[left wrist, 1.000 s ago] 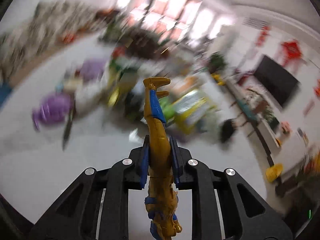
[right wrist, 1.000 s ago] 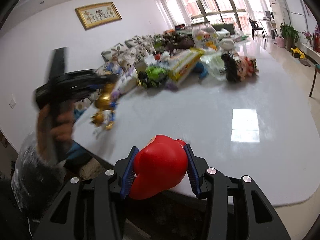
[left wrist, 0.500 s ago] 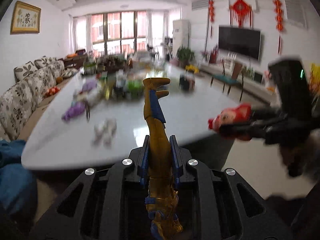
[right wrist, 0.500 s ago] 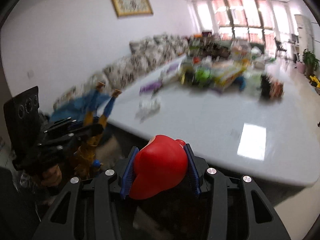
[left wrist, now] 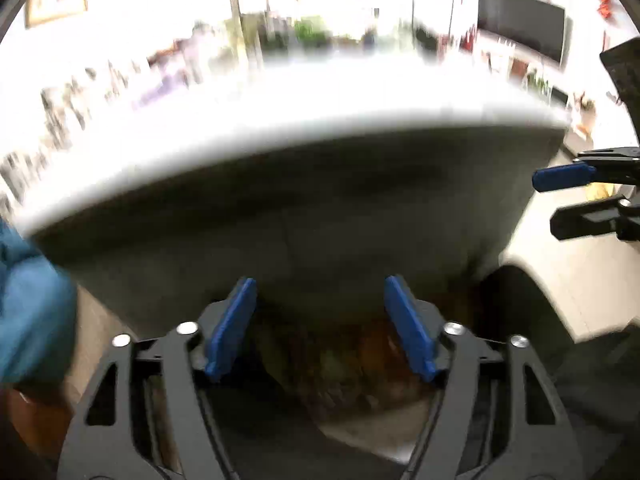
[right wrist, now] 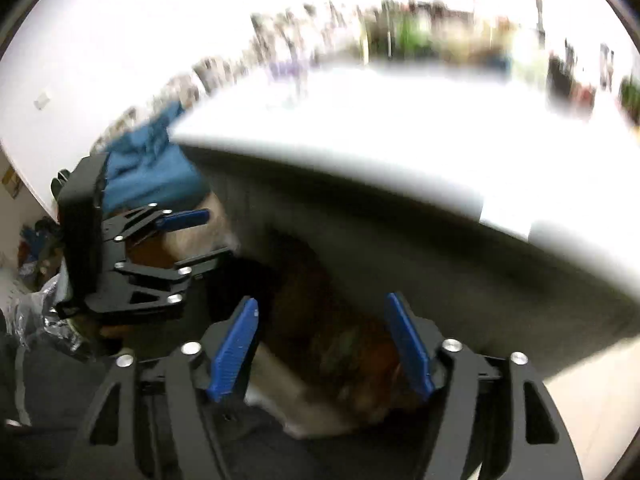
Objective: Collect trash
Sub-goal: 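Lower both tools into the bin and open both, then grasp the white tissue with the left tool while the right tool grasps the black-haired doll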
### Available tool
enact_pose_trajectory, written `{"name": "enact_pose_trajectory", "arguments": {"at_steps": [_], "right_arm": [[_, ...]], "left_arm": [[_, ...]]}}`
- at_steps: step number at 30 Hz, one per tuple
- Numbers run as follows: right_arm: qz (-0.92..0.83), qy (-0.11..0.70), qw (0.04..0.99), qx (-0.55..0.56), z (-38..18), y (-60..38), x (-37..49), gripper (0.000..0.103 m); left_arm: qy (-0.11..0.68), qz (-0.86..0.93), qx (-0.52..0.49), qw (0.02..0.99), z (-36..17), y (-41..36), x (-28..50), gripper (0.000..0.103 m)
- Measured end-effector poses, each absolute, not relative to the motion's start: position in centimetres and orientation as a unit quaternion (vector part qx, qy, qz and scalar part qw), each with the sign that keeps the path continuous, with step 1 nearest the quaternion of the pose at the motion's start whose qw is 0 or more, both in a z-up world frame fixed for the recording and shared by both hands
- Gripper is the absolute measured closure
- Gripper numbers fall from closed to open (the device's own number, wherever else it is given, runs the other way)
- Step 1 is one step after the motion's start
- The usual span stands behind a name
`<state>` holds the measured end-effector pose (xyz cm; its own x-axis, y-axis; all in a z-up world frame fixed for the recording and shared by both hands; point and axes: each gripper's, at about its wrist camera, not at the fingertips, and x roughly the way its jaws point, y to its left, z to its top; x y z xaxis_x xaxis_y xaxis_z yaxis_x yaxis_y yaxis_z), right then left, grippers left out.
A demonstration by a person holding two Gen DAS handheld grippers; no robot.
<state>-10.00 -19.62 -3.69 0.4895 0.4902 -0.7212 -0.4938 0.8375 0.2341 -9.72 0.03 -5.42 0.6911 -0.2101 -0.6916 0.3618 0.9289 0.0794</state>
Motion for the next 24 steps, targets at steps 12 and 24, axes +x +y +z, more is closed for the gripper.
{"name": "enact_pose_trajectory", "arguments": {"at_steps": [12,24], "right_arm": [[0.067,0.339,0.938,0.037,3.0,-34.6,11.0,0.013],[0.01,0.425,0.897,0.122,-3.0,-33.8,20.1,0.056]], "left_arm": [[0.353,-0.047,0.157,0.921,-0.2,-0.8,7.3,0.012],[0.374,-0.053,0.097,0.921,-1.8,-1.0,4.8,0.074]]}}
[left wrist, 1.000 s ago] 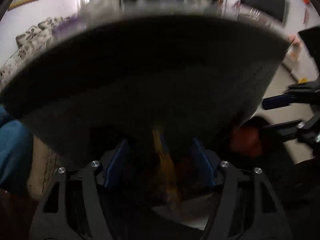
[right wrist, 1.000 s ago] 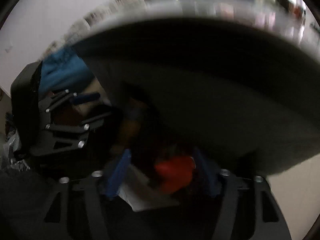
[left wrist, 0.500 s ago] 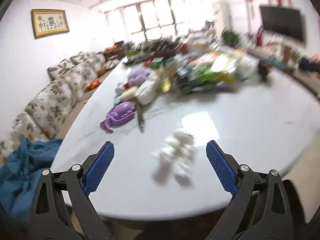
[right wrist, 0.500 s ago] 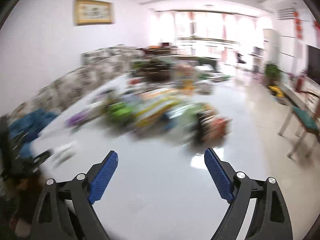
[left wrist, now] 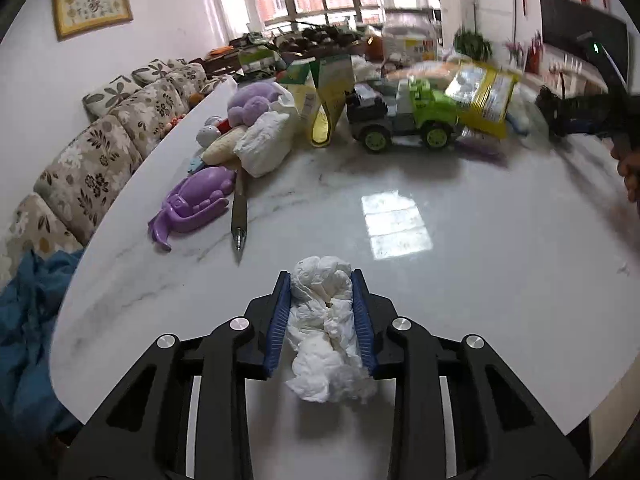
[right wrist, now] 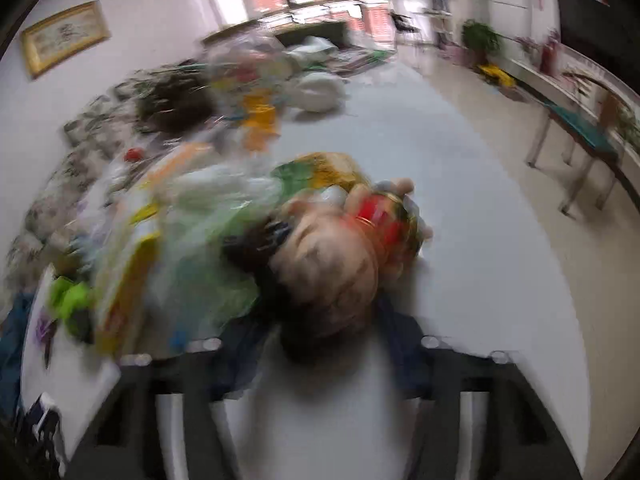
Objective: Collect trash
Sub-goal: 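Grasp the white tissue with the left tool while the right tool grasps the black-haired doll, then lower both tools into the bin and open both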
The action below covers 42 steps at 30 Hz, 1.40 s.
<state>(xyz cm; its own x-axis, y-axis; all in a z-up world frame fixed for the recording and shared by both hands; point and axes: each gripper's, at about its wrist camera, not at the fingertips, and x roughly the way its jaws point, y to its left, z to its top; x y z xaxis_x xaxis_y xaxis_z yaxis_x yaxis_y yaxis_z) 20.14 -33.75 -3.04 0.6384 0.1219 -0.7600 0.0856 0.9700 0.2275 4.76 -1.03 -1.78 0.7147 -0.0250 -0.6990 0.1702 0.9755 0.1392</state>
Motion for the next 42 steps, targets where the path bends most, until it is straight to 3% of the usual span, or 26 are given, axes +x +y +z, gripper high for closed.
{"name": "enact_pose_trajectory", "arguments": {"at_steps": [10,11,12,15,16,17,18,20,23,26,29,36,42], "right_arm": [[0.099,0.347,0.927,0.106,0.7,-31.7,9.6,0.061],[0.109,0.345,0.927,0.099,1.0,-31.4,7.8,0.065],[0.111,0.347,0.927,0.091,0.9,-31.1,7.0,0.077],[0.119,0.35,0.928,0.049,0.7,-29.2,5.8,0.079],[0.111,0.347,0.931,0.02,0.8,-28.4,5.8,0.075],[0.105,0.342,0.934,-0.004,0.7,-27.9,5.9,0.063],[0.097,0.343,0.934,-0.035,0.5,-27.3,5.7,0.042],[0.095,0.346,0.93,-0.079,0.2,-26.8,5.9,0.024],[0.122,0.387,0.908,-0.109,-0.9,-26.4,8.0,0.027],[0.143,0.462,0.874,-0.041,-2.6,-27.2,10.8,0.051],[0.131,0.458,0.879,-0.013,-2.1,-27.4,10.8,0.052],[0.206,0.335,0.917,0.061,4.2,-26.1,0.4,0.052],[0.252,0.33,0.909,0.046,3.8,-23.0,-9.4,0.052]], "left_arm": [[0.344,-0.089,0.029,0.934,0.2,-0.9,3.2,0.074],[0.343,-0.093,0.028,0.934,0.2,-1.1,3.0,0.074],[0.343,-0.093,0.029,0.934,0.1,-1.3,2.8,0.074],[0.352,-0.104,0.02,0.93,-0.3,-1.8,2.6,0.074],[0.355,-0.103,0.018,0.929,-0.5,-1.9,2.5,0.074],[0.358,-0.105,0.016,0.928,-0.7,-2.0,2.5,0.074],[0.361,-0.106,0.012,0.927,-0.9,-2.1,2.5,0.074],[0.364,-0.107,0.004,0.925,-1.0,-2.0,2.5,0.074],[0.368,-0.112,-0.01,0.923,-1.3,-1.7,2.7,0.074],[0.378,-0.115,-0.024,0.919,-1.6,-1.4,3.2,0.074],[0.377,-0.121,-0.038,0.917,-1.5,-0.8,3.1,0.075],[0.316,-0.132,-0.01,0.94,3.8,-1.2,-1.5,0.075],[0.278,-0.128,0.049,0.951,5.2,-2.7,-9.8,0.075]]}}
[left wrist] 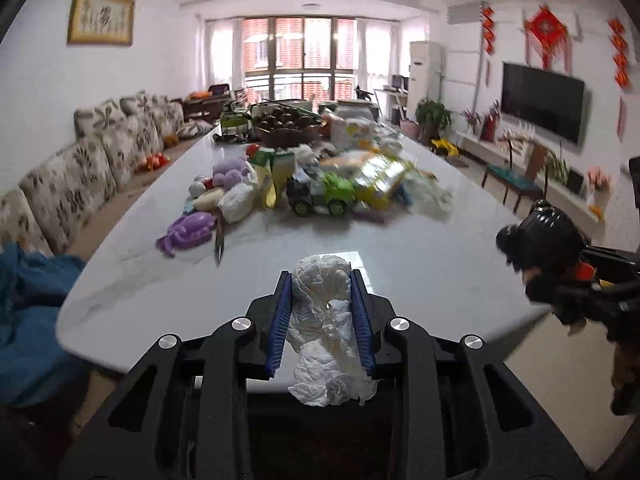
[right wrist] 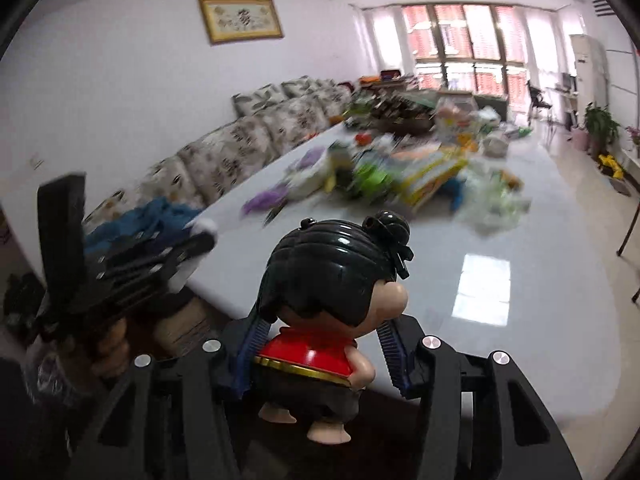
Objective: Collect trash
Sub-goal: 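Lower both tools into the bin and open both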
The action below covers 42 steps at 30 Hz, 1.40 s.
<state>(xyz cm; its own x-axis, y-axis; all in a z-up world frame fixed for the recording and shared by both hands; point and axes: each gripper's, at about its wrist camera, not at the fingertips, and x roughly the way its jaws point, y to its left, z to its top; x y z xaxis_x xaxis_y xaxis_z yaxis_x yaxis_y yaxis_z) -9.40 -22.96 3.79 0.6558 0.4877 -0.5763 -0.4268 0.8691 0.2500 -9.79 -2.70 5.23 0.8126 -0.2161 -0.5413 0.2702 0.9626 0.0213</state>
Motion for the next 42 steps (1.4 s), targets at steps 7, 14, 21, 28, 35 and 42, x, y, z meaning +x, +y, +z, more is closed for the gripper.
{"name": "enact_pose_trajectory", "arguments": {"at_steps": [7,14,21,28,35,42], "right_arm": [[0.255,0.416,0.873,0.002,-4.8,-20.0,-14.1,0.051],[0.248,0.526,0.812,-0.046,-13.2,-17.7,-11.4,0.041],[0.249,0.469,0.847,-0.033,-8.5,-18.9,-11.7,0.03],[0.263,0.428,0.865,0.014,-2.7,-19.4,-11.1,0.028],[0.194,0.277,0.941,0.014,8.2,-22.0,-7.2,0.005],[0.095,0.266,0.959,0.001,9.3,-25.0,2.5,0.005]], "left_arm": [[0.347,-0.143,0.079,0.924,-2.4,-3.1,-15.5,0.074],[0.449,-0.126,0.071,0.882,-10.9,-2.3,-13.6,0.015],[0.46,-0.1,0.049,0.881,-10.9,-0.5,-12.6,0.016],[0.464,-0.059,0.07,0.881,-7.3,-0.7,-11.3,0.015],[0.384,-0.037,0.021,0.922,3.1,1.0,-6.9,0.011],[0.347,0.019,0.017,0.938,5.9,0.2,2.3,0.011]]}}
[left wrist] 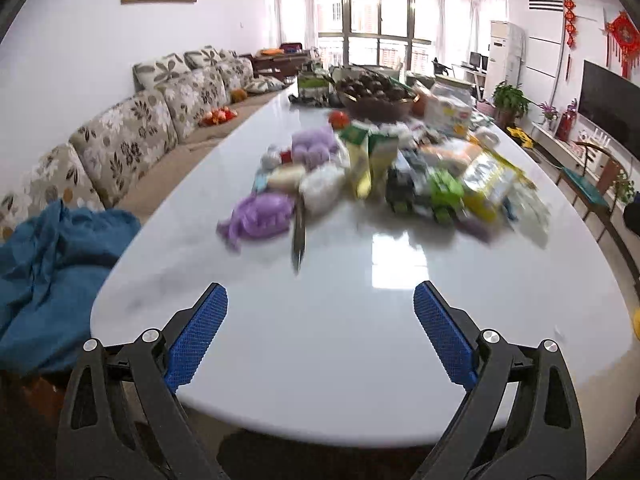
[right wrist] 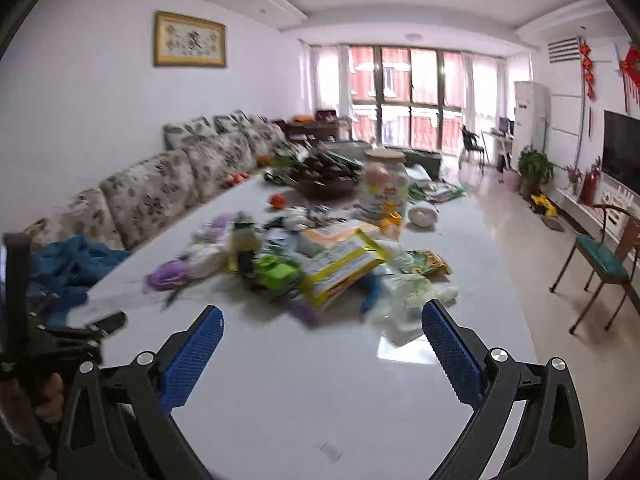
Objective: Collect trash
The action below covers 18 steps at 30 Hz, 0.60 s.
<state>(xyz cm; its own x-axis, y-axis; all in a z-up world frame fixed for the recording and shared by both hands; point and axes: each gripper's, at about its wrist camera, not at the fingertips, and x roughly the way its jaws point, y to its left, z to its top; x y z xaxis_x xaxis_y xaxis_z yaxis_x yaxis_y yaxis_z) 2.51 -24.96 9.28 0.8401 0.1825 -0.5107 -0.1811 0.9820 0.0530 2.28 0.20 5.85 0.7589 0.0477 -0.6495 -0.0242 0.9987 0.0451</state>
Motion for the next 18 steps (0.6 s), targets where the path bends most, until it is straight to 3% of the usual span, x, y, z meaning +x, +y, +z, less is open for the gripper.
{"name": "enact_pose_trajectory", "arguments": {"at_steps": [9,18], "right_arm": [[0.062,0.343,0.936,0.049,4.2,-28.8,10.7,0.005],[0.067,0.347,0.933,0.066,2.3,-27.8,11.7,0.005]], "left_arm": [[0.349,0.023,0.035,0.936,4.9,-1.9,8.3,0.011],[0.366,0.023,0.038,0.929,3.2,-2.7,10.6,0.011]]}}
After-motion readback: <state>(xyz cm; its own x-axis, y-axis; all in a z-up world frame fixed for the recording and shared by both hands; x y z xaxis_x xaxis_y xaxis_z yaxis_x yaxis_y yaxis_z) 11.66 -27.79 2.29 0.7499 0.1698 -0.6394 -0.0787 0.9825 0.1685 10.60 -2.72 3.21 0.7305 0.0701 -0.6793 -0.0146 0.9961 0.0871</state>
